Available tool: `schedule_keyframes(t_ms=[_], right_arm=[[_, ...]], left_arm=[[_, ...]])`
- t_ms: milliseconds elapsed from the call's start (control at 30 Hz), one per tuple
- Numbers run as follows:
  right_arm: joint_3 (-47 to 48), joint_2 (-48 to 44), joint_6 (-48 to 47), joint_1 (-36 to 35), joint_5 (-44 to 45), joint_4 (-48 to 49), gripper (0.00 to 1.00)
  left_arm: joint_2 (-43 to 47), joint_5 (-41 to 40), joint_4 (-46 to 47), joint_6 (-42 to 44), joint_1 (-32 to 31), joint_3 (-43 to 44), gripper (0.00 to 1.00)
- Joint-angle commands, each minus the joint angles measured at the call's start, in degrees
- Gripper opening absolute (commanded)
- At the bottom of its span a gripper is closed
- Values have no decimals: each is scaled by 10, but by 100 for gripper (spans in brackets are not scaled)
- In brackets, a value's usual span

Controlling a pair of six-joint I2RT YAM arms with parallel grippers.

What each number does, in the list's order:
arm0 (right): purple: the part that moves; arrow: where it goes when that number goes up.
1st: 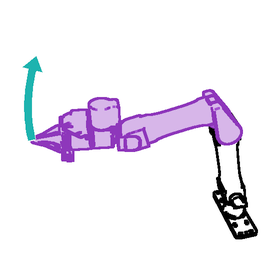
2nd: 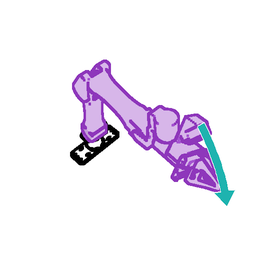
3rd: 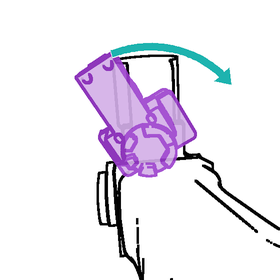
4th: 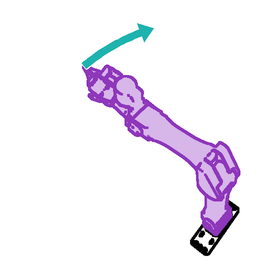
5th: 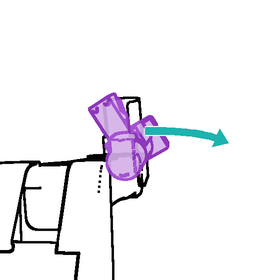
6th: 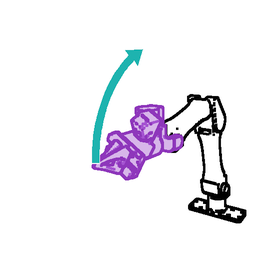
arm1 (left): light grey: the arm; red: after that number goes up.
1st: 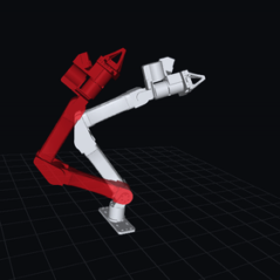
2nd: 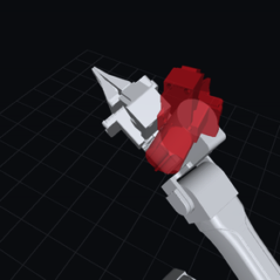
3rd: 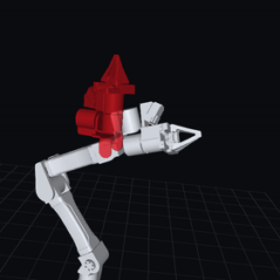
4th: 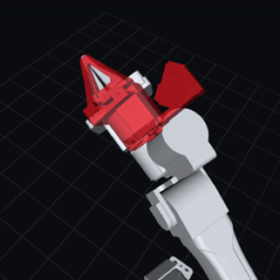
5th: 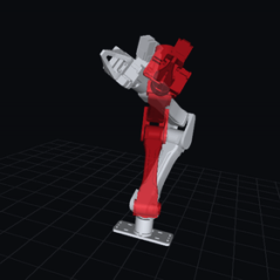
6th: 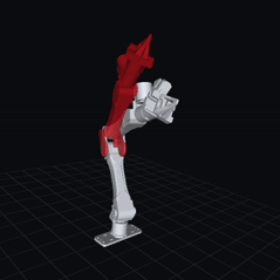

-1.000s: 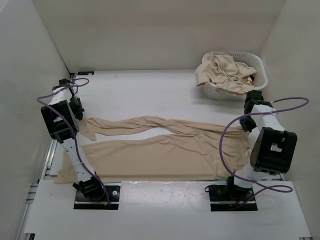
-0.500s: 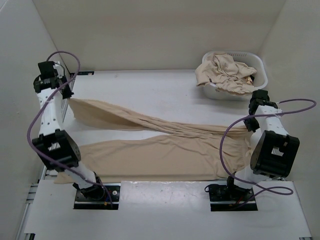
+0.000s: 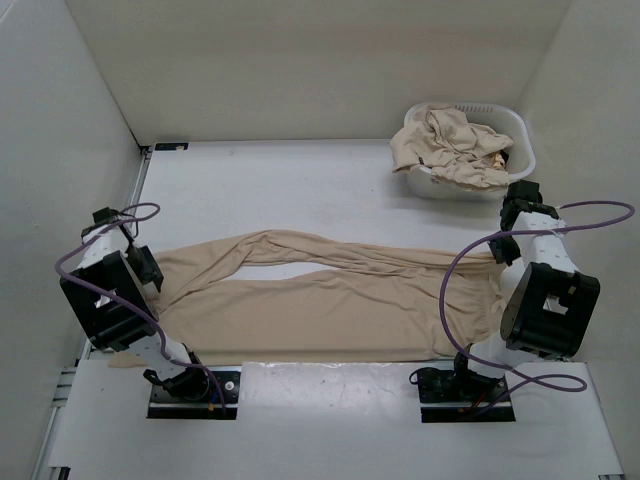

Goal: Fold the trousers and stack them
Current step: Flatten the trousers out, then fold the trousers

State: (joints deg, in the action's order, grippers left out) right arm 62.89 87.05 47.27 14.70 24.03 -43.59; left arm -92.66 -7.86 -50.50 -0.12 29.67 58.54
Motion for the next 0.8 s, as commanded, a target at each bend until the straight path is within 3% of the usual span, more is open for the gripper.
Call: schedule_keyframes(t_ms=[0,67,333,633,700,767], right_arm=[[-1,-3,-9,5,5,-5,0],[-1,-3,-9,5,5,-5,0],[31,28,-20,5,16,-32,0],[56,58,-31,5,16,-32,0],[62,69,-31,10,16,-37,0],[62,69,-31,10,16,-37,0]], left_arm=[[36,15,-7,1,-1,82,75],[22,33,-24,1,-1,132,81],[-167,-16,-29,1,-33,287,79],[-289,-11,-24,1,-39,287,81],[-300,-16,-24,1,-39,263,72],[-306,-30,-24,1,-39,255,51]])
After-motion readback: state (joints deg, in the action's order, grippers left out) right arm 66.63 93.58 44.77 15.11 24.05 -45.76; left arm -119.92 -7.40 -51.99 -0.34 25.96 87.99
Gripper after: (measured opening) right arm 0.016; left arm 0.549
